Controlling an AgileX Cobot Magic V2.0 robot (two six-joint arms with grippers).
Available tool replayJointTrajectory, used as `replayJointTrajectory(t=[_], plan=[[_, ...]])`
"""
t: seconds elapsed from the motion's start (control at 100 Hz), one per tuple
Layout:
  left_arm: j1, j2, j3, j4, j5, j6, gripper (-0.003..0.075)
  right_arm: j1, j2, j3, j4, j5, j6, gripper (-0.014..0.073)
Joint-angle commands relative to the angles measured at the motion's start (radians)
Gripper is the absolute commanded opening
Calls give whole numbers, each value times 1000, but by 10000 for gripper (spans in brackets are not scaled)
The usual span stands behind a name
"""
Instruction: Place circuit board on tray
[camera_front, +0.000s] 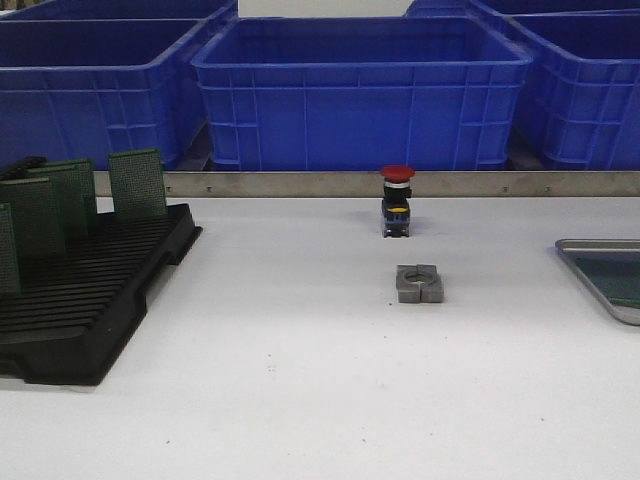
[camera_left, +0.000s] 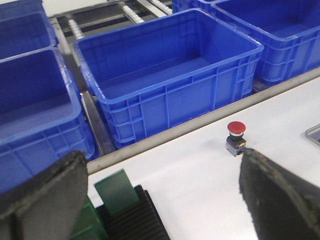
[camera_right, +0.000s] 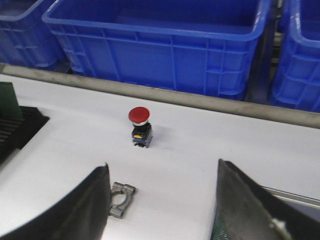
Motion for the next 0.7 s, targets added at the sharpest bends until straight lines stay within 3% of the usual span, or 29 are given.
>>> replayJointTrajectory(t=[0.0,0.2,0.5,0.69], plan=[[2,-75,67,-30,-135,-12,575,-2,-96,39,26,-125,-15,476],[2,-239,269,-59,-289,-12,575,-2,-288,158,26,-210,-29,476],[2,-378,368,-64,-295,-12,573,-2,-440,268,26,-234,-30,475],[2,-385,370,-64,-295,-12,506,-2,-447,281,26,-234,-30,469]])
